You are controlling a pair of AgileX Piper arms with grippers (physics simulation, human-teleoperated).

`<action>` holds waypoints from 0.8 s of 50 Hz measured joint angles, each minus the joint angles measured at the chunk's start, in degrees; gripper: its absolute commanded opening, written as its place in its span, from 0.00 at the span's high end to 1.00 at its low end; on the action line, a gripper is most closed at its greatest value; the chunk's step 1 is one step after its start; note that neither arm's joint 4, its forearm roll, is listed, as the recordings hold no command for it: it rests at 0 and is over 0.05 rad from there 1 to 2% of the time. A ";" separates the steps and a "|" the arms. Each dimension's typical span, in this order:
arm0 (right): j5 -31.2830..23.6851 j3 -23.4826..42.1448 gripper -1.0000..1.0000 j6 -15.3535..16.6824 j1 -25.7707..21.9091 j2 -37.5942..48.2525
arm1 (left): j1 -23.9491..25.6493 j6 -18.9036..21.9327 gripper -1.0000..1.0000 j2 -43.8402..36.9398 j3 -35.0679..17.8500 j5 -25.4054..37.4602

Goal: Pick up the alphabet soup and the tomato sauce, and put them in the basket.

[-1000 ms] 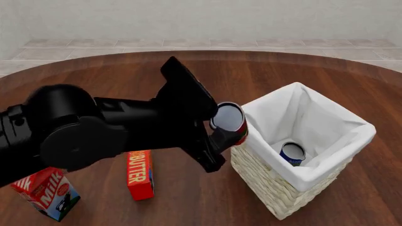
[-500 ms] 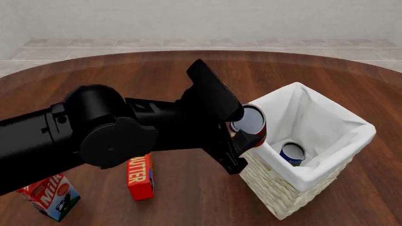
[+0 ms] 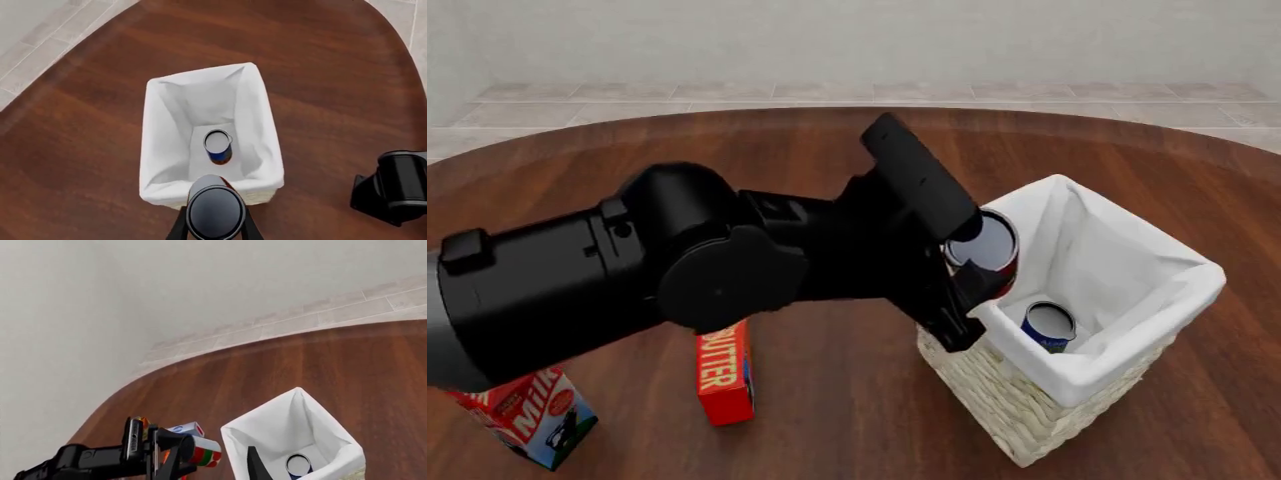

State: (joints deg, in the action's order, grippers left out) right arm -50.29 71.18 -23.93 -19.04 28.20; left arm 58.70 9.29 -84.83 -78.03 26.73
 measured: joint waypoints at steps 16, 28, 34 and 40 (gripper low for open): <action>-1.91 1.78 0.00 -0.35 -0.04 -0.90 | 0.21 1.29 1.00 -2.52 -4.14 1.16; -3.54 3.31 0.00 -0.51 -0.02 -1.49 | 0.71 1.60 1.00 -4.64 -6.28 1.36; -3.45 3.21 0.00 -0.55 0.00 -1.64 | 0.73 1.83 1.00 -6.00 -7.69 1.51; -3.02 2.81 0.00 -0.59 0.02 -1.69 | 0.72 1.99 1.00 -7.41 -8.95 1.56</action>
State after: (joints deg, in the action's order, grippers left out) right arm -53.31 73.99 -24.53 -19.01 26.52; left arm 59.41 11.27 -92.24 -86.98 28.29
